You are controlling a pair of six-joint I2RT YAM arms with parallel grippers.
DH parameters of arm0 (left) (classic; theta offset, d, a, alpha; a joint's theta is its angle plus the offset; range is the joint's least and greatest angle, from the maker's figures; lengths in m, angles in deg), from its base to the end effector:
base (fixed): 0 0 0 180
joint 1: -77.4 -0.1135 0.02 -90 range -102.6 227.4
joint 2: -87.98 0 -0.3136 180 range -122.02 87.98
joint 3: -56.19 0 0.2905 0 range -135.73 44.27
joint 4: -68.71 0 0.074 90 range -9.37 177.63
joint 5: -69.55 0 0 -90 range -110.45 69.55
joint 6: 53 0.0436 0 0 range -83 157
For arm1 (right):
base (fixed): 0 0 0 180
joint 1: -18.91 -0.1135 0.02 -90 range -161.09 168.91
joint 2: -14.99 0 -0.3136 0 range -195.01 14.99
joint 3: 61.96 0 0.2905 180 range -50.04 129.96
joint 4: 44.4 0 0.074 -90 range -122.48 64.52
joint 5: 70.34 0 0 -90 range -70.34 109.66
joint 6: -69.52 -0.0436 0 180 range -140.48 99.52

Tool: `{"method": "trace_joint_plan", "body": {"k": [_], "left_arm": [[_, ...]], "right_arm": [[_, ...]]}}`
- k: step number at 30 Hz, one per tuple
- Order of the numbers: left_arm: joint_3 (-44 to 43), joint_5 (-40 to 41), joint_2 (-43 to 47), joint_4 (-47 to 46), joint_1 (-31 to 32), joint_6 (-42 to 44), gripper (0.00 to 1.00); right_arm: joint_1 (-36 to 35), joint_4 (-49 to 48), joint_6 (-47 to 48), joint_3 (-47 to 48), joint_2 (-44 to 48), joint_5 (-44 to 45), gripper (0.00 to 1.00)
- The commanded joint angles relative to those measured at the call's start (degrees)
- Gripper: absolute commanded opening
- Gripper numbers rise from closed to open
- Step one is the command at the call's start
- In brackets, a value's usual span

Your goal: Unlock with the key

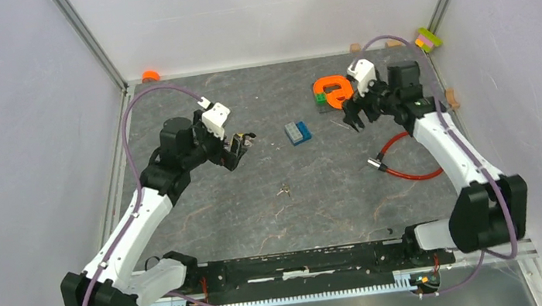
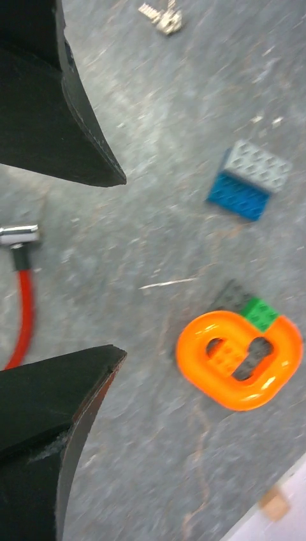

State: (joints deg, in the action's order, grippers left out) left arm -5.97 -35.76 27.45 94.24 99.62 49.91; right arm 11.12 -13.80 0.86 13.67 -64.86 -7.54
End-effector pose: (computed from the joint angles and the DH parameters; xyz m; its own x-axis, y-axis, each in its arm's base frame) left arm 0.2384 -0.1098 0.3478 -0.2342 0.3284 -0.9150 0.6571 0.7471 0.1000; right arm 0.3411 0.0668 0.3364 -0.3478 -0.3743 -0.8596 -0.6645 0.7453 -0.0556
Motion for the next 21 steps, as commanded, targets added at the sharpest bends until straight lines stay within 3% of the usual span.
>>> {"method": "trace_joint_plan", "body": {"k": [1, 8, 12, 13, 17, 21], "left_arm": [[-4.16, -8.91, 0.45, 8.53, -0.16, 0.93, 1.00], [-0.80, -15.22, 1.76, 10.21, 1.00, 6.21, 1.00], [1.14, -16.75, 0.95, 10.21, 2.89, 10.64, 1.00], [1.94, -16.92, 0.35, 10.66, 4.21, 13.32, 0.96], [3.59, -5.86, -5.96, 10.66, 14.97, 25.52, 0.96], [-0.73, -10.91, -16.40, 10.86, 16.01, 29.16, 0.97]], "right_arm": [[2.65, 13.34, 13.98, -4.07, 7.93, 4.12, 0.98], [3.07, 20.42, 25.09, -14.63, 18.05, 11.63, 0.98], [3.05, 19.54, 27.94, -21.14, 21.79, 13.32, 0.98], [3.08, 18.95, 28.55, -22.21, 22.30, 12.95, 0.98], [3.09, 14.94, 28.93, -24.33, 22.67, 6.04, 0.98], [3.06, 10.46, 24.30, -25.27, 21.56, -3.38, 0.98]]}}
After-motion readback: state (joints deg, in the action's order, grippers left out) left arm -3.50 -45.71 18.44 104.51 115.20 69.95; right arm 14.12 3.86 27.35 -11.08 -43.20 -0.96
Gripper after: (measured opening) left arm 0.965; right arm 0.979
